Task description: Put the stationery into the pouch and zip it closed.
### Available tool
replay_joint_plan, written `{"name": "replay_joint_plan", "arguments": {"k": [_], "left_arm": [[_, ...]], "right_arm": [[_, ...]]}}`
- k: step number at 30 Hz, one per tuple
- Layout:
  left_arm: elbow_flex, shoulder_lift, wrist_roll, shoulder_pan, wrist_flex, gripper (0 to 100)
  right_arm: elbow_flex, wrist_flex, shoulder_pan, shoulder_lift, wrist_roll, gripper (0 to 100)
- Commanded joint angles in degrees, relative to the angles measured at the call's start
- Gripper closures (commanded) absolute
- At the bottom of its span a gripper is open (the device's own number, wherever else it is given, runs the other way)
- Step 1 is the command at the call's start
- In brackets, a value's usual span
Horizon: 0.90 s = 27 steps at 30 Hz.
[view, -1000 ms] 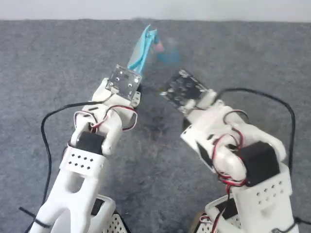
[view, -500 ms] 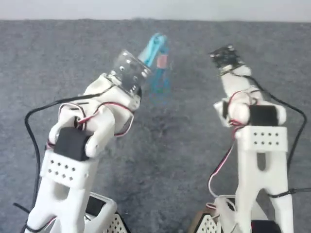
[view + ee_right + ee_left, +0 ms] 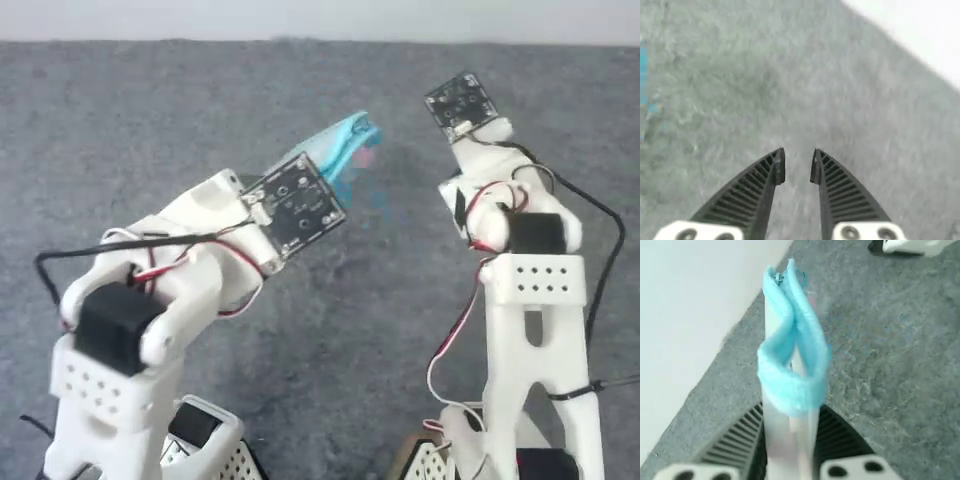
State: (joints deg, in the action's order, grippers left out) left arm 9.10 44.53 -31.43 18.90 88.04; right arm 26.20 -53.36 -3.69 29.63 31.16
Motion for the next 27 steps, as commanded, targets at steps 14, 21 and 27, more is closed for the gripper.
{"name": "replay_joint_plan", "arguments": {"k": [14,21,27], "left_arm": [[-10.1,2.5,0.3,1.8,4.0,99],[-10.2,2.5,1.8,3.3,3.8,99],[-10.2,2.5,1.8,3.3,2.6,99]], "right_arm": [[-0.3,6.4,-5.1,1.0,-32.6,90.1],[0.3,2.4,-10.2,4.4,-40.2,85.0],[0.5,-0.6,-17.2,12.0,-41.1,70.3]]}}
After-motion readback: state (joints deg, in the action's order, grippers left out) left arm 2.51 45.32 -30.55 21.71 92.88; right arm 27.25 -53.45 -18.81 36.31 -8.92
